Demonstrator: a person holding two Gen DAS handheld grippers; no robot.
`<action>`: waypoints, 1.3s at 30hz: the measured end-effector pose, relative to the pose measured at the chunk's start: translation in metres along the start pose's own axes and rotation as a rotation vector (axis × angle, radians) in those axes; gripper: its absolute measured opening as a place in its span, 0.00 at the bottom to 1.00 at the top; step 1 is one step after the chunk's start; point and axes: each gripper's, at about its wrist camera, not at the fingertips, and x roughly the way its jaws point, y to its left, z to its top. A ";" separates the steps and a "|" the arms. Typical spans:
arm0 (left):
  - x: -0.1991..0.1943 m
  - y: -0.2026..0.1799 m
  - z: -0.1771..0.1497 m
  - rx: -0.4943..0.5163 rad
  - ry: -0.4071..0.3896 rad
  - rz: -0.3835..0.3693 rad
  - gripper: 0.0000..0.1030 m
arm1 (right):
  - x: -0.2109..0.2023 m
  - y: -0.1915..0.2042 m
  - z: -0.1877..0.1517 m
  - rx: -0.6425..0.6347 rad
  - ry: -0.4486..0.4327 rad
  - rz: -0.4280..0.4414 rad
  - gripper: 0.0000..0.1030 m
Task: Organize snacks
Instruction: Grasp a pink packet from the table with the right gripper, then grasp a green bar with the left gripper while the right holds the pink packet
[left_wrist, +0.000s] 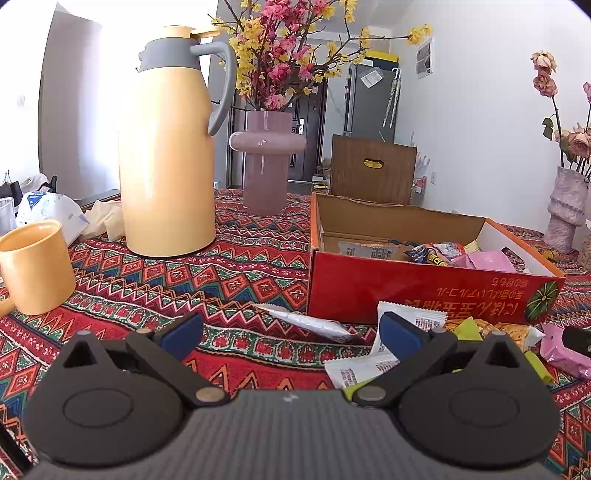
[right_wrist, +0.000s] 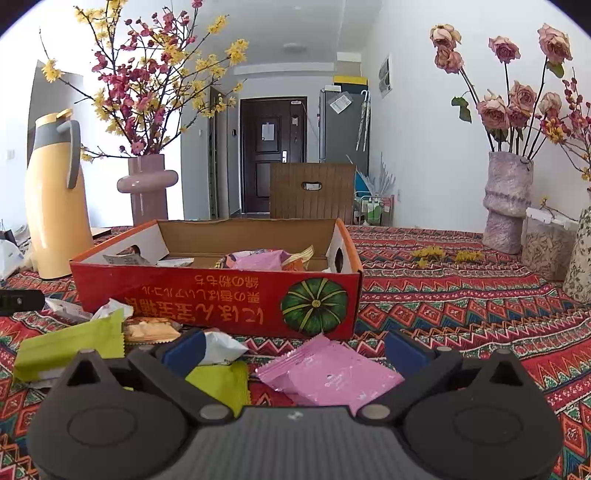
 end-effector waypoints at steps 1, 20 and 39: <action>0.000 0.000 0.000 0.000 0.002 -0.002 1.00 | 0.001 0.000 -0.001 0.001 0.016 0.010 1.00; 0.003 0.001 0.000 -0.011 0.022 -0.002 1.00 | 0.066 -0.029 0.009 -0.120 0.317 0.019 0.95; 0.005 0.002 0.000 -0.020 0.032 -0.011 1.00 | 0.010 -0.025 0.006 0.075 0.113 0.055 0.59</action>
